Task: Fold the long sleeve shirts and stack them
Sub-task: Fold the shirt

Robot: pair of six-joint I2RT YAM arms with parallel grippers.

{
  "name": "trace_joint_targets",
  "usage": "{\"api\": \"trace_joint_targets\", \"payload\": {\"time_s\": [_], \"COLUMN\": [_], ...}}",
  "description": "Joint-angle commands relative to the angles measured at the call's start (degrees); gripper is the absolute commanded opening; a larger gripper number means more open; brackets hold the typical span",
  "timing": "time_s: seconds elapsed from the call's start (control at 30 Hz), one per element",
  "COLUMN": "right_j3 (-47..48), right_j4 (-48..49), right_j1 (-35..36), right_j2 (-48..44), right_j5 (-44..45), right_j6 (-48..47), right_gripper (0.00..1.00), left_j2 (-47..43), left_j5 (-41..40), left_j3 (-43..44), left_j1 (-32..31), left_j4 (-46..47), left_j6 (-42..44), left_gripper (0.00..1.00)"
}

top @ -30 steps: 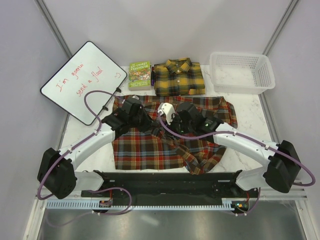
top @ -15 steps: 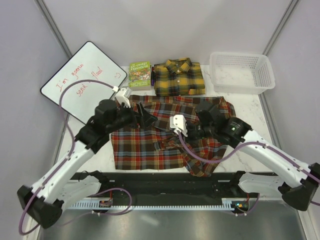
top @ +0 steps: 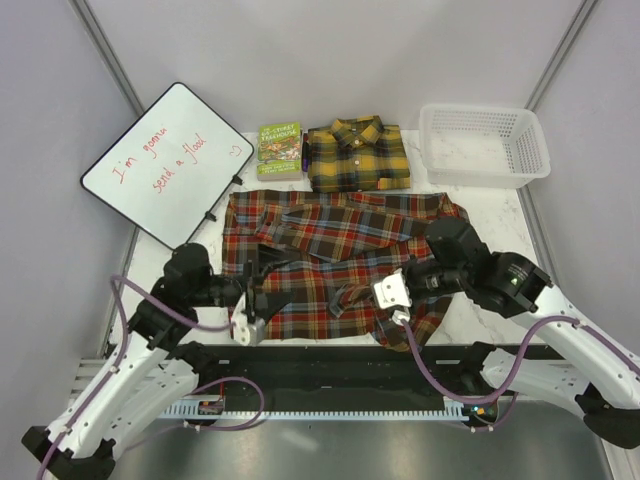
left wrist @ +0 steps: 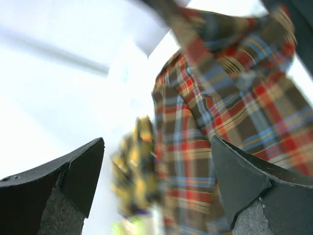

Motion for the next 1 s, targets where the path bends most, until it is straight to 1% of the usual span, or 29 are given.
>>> {"api": "trace_joint_targets", "payload": {"time_s": [0.0, 0.07, 0.1, 0.13, 0.2, 0.23, 0.27, 0.33, 0.37, 0.43, 0.47, 0.53, 0.57, 0.63, 0.67, 0.8, 0.97], "right_j3": [1.12, 1.38, 1.47, 2.26, 3.84, 5.41, 6.12, 7.01, 6.75, 5.87, 5.78, 6.04, 6.13, 6.22, 6.13, 5.60, 5.87], "right_j4": [-1.66, -2.10, -2.11, -2.19, -5.08, -6.57, -8.85, -10.01, -10.02, -9.58, -9.66, -10.19, -10.19, -10.37, -10.37, -10.63, -10.54], "right_j1": [0.00, 0.00, 0.08, 0.09, 0.09, 0.17, 0.09, 0.09, 0.09, 0.26, 0.26, 0.52, 0.61, 1.14, 1.31, 2.28, 2.28], "right_j2": [1.67, 3.25, 4.04, 4.66, 7.55, 8.70, 10.88, 12.57, 13.18, 13.28, 13.89, 14.50, 14.94, 15.21, 15.47, 16.61, 19.86], "right_j5": [-7.22, -10.03, -10.82, -12.57, -15.39, -16.88, -19.59, -21.37, -22.68, -23.66, -24.27, -25.15, -25.42, -25.95, -26.04, -27.79, -31.39], "right_j6": [-3.51, -3.16, -3.25, -2.99, -3.86, -4.21, -4.13, -3.95, -3.95, -4.21, -4.13, -3.77, -3.77, -3.77, -3.69, -2.90, -1.05], "right_gripper": [0.00, 0.00, 0.00, 0.00, 0.00, 0.00, 0.00, 0.00, 0.00, 0.00, 0.00, 0.00, 0.00, 0.00, 0.00, 0.00, 0.00], "left_j2": [5.49, 7.95, 9.97, 10.51, 10.17, 9.90, 9.55, 8.85, 8.67, 8.84, 9.28, 10.94, 11.48, 13.05, 13.50, 14.65, 14.56], "left_j5": [12.65, 11.16, 9.41, 9.05, 9.13, 9.83, 10.36, 10.28, 9.06, 7.64, 5.64, 2.55, 0.10, -2.02, -3.68, -4.14, -5.72], "left_j3": [-0.38, 1.72, 2.35, 2.88, 1.92, 1.04, -0.18, -0.20, -0.11, -0.98, -1.16, -0.73, -0.64, -0.81, -0.81, -0.37, 0.42], "left_j1": [-2.77, -6.03, -9.53, -11.21, -14.38, -14.83, -15.36, -18.25, -20.61, -22.56, -24.05, -25.46, -26.43, -27.22, -27.84, -28.98, -31.27], "left_j4": [-3.78, -4.05, -4.14, -4.14, -4.14, -4.05, -4.40, -7.56, -8.70, -10.90, -11.69, -15.28, -15.91, -16.00, -16.09, -15.39, -13.20], "left_j6": [45.26, 50.26, 50.55, 50.47, 54.75, 59.82, 61.61, 63.82, 64.79, 68.73, 70.23, 74.96, 76.12, 78.84, 79.55, 80.53, 76.76], "left_gripper": [0.97, 0.97, 0.96, 0.96, 0.96, 0.96, 0.96, 0.95, 0.95, 0.95, 0.94, 0.90, 0.90, 0.90, 0.90, 0.90, 0.90]}}
